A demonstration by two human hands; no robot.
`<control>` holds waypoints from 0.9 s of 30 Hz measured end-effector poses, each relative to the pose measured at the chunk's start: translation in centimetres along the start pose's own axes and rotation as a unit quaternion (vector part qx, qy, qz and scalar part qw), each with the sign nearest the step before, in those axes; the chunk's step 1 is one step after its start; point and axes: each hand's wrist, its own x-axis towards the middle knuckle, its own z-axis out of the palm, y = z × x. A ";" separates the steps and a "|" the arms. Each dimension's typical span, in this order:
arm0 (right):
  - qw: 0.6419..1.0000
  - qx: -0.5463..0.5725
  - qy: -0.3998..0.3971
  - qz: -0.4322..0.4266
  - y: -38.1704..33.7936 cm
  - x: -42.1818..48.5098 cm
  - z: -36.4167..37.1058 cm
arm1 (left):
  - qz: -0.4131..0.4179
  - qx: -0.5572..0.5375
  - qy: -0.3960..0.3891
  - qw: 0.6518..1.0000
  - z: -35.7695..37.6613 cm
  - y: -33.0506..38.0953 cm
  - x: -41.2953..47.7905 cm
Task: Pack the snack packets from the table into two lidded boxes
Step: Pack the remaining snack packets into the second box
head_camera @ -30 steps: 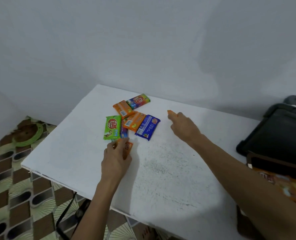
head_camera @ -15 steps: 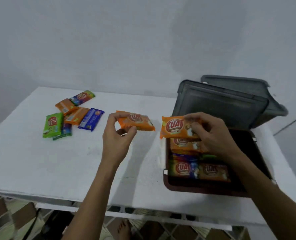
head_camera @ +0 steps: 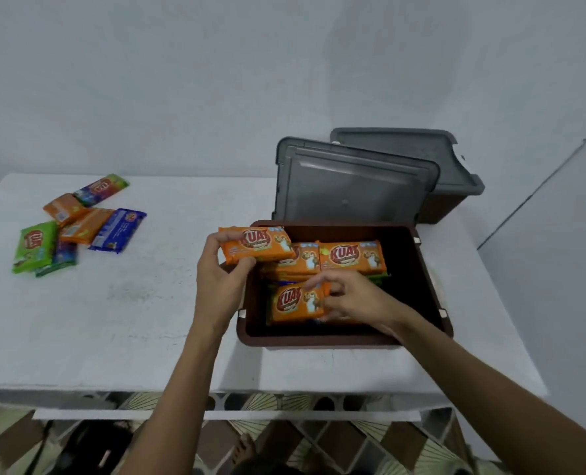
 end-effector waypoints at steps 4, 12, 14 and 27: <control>0.986 -0.161 0.034 0.017 0.5 1.6 0.1 | 0.005 0.017 -0.004 1.000 0.3 0.2 -0.2; 0.926 -0.375 -0.037 0.003 -0.3 1.7 -0.1 | 0.021 0.081 -0.042 0.996 0.1 0.1 -0.1; 0.939 -0.342 -0.028 0.012 -0.8 0.8 -1.1 | 0.017 0.089 -0.059 0.994 -0.1 0.3 -0.1; 0.989 0.121 0.079 -0.017 -0.3 -4.9 -5.1 | 0.095 0.287 -0.260 0.917 2.7 1.7 -0.6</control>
